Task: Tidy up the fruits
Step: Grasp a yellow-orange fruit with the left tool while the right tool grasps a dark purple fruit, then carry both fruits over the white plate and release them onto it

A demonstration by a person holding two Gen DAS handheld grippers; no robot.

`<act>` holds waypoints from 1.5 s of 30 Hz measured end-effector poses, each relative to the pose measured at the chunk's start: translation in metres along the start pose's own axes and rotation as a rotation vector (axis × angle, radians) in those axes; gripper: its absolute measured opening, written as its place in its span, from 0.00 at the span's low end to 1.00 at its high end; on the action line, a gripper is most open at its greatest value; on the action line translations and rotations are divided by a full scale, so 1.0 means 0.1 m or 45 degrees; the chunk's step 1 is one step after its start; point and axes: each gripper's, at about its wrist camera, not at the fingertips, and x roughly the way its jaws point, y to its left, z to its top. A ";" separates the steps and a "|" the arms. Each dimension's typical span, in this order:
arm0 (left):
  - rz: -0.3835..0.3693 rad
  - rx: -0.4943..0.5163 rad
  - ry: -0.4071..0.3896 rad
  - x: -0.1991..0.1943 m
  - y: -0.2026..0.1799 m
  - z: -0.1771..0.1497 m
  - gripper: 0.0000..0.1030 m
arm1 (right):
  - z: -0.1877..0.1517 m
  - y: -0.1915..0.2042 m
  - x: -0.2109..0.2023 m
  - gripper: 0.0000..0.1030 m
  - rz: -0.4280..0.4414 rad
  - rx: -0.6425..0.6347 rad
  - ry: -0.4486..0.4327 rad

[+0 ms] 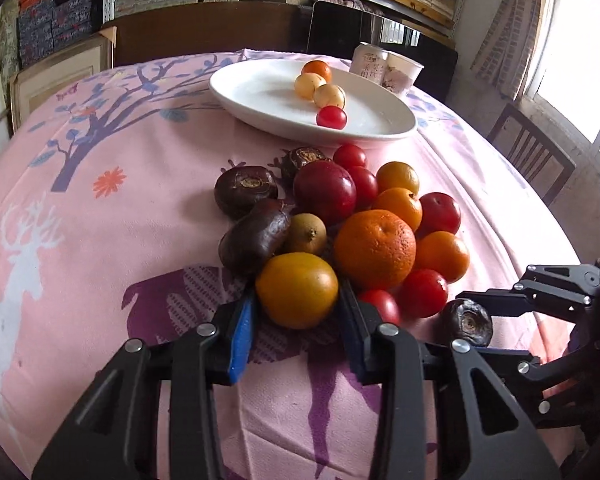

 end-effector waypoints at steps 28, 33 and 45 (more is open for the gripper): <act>-0.041 0.107 -0.121 -0.48 -0.10 -0.29 0.36 | 0.03 0.20 -0.19 0.40 -0.126 -0.132 -0.108; 0.052 0.222 -0.200 -0.60 -0.27 -0.28 0.36 | 0.09 0.09 -0.25 0.40 -0.154 -0.079 -0.139; 0.080 0.224 -0.142 -0.66 -0.20 0.00 0.36 | 0.41 -0.18 -0.45 0.40 -0.237 0.088 -0.274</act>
